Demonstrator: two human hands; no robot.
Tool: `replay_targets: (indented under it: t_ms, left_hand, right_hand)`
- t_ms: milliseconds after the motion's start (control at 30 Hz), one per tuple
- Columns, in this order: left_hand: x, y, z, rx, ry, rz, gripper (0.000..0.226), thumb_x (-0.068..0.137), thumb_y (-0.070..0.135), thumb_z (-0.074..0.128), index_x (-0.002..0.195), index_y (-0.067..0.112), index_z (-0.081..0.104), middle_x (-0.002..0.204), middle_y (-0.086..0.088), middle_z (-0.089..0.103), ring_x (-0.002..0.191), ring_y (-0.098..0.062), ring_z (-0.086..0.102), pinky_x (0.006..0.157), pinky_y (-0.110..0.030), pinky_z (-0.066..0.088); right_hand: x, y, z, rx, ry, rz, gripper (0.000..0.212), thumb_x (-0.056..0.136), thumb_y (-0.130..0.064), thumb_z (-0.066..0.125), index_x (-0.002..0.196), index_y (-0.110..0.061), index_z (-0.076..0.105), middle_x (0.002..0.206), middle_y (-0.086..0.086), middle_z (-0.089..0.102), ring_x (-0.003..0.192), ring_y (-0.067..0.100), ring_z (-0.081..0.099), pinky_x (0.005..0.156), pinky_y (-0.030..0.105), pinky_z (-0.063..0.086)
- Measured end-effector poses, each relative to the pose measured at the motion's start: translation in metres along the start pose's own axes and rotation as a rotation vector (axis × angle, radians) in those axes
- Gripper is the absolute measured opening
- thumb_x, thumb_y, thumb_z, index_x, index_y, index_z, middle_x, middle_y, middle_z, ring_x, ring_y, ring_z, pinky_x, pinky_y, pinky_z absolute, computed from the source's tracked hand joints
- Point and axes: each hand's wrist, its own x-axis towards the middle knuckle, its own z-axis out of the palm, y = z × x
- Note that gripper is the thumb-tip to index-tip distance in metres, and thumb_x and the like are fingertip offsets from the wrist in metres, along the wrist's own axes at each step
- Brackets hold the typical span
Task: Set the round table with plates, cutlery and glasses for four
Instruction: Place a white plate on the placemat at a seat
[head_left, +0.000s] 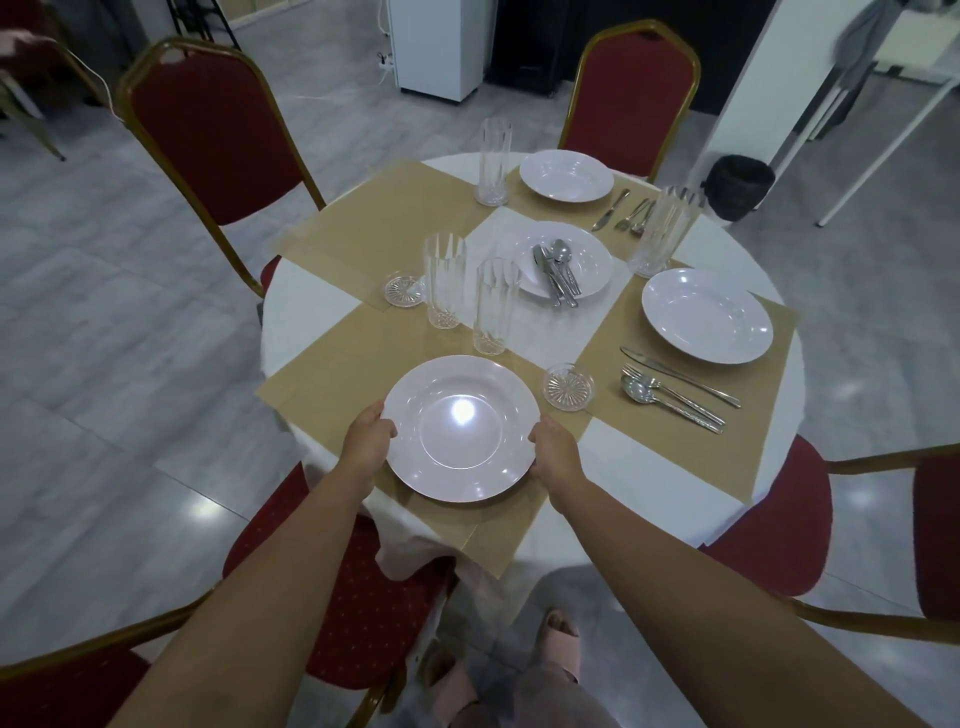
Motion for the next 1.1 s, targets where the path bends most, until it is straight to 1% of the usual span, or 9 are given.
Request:
replay_targets:
  t_ms: [133,233,300,433,733,800,900,1000,1100]
  left_hand:
    - [0.000,0.000,0.000,0.021,-0.013,-0.006,0.061,0.089,0.001,0.042,0.148,0.015,0.033,0.146,-0.001,0.043,0.129,-0.022,0.043,0.105,-0.033,0.037]
    - [0.000,0.001,0.001,0.014,-0.026,0.001,0.059,0.089,-0.001,0.041,0.146,0.013,0.035,0.138,0.002,0.047,0.120,-0.019,0.045,0.098,-0.029,0.036]
    - [0.001,0.000,0.000,0.024,-0.037,-0.016,0.060,0.088,0.000,0.041,0.146,0.014,0.036,0.135,0.005,0.047,0.123,-0.021,0.045,0.100,-0.030,0.036]
    - [0.014,-0.009,-0.006,0.047,-0.050,-0.021,0.065,0.079,0.008,0.044,0.143,0.022,0.042,0.139,0.002,0.051,0.125,-0.023,0.048,0.109,-0.043,0.040]
    - [0.005,-0.002,-0.001,0.075,-0.025,0.020,0.061,0.086,0.004,0.043,0.145,0.017,0.038,0.139,0.001,0.049,0.122,-0.022,0.047,0.099,-0.034,0.041]
    - [0.004,-0.002,0.001,0.118,-0.008,0.052,0.057,0.087,0.006,0.043,0.143,0.017,0.039,0.136,0.003,0.050,0.114,-0.019,0.049,0.093,-0.032,0.041]
    - [-0.003,0.000,0.007,0.249,0.101,0.165,0.050,0.091,0.007,0.042,0.140,0.015,0.039,0.129,0.002,0.050,0.104,-0.017,0.049,0.086,-0.029,0.039]
    - [-0.004,0.007,0.019,0.353,0.189,0.298,0.049,0.090,0.008,0.044,0.139,0.014,0.042,0.140,-0.003,0.047,0.119,-0.023,0.051,0.093,-0.029,0.040]
    - [0.001,0.018,0.036,0.453,0.181,0.363,0.046,0.090,0.012,0.048,0.136,0.017,0.045,0.140,-0.003,0.048,0.121,-0.025,0.051,0.100,-0.037,0.043]
  right_hand:
    - [0.004,-0.001,-0.001,-0.009,-0.014,0.004,0.026,0.083,-0.008,0.036,0.078,-0.025,0.055,0.078,-0.004,0.052,0.074,0.019,0.048,0.066,0.030,0.038]
    - [0.005,-0.003,-0.002,-0.032,-0.013,-0.005,0.027,0.083,-0.009,0.036,0.088,-0.023,0.059,0.079,-0.005,0.053,0.076,0.019,0.048,0.068,0.031,0.039]
    - [0.006,-0.003,-0.002,-0.042,-0.014,-0.007,0.029,0.083,-0.010,0.036,0.093,-0.024,0.060,0.079,-0.005,0.054,0.076,0.019,0.048,0.067,0.030,0.039]
    - [0.006,-0.004,-0.002,-0.044,-0.008,-0.009,0.028,0.084,-0.009,0.037,0.081,-0.029,0.056,0.077,-0.007,0.052,0.075,0.017,0.048,0.062,0.027,0.038]
    - [0.013,-0.001,-0.003,-0.083,0.027,-0.048,0.029,0.087,-0.006,0.037,0.071,-0.026,0.050,0.071,-0.005,0.049,0.067,0.014,0.044,0.059,0.026,0.033]
    - [0.014,-0.001,-0.004,-0.146,0.053,-0.079,0.027,0.089,-0.007,0.037,0.072,-0.024,0.051,0.072,-0.004,0.050,0.068,0.014,0.044,0.058,0.026,0.033]
    - [0.018,0.000,-0.007,-0.285,0.106,-0.141,0.023,0.092,-0.014,0.036,0.091,-0.017,0.060,0.088,-0.001,0.061,0.080,0.016,0.054,0.065,0.028,0.040]
    - [0.024,-0.005,-0.015,-0.332,0.201,-0.159,0.028,0.095,-0.023,0.041,0.114,-0.018,0.061,0.106,-0.001,0.064,0.097,0.020,0.057,0.079,0.031,0.042]
    - [0.034,-0.018,-0.029,-0.299,0.279,-0.196,0.032,0.096,-0.018,0.043,0.122,-0.015,0.061,0.115,0.002,0.063,0.098,0.018,0.054,0.083,0.027,0.038]
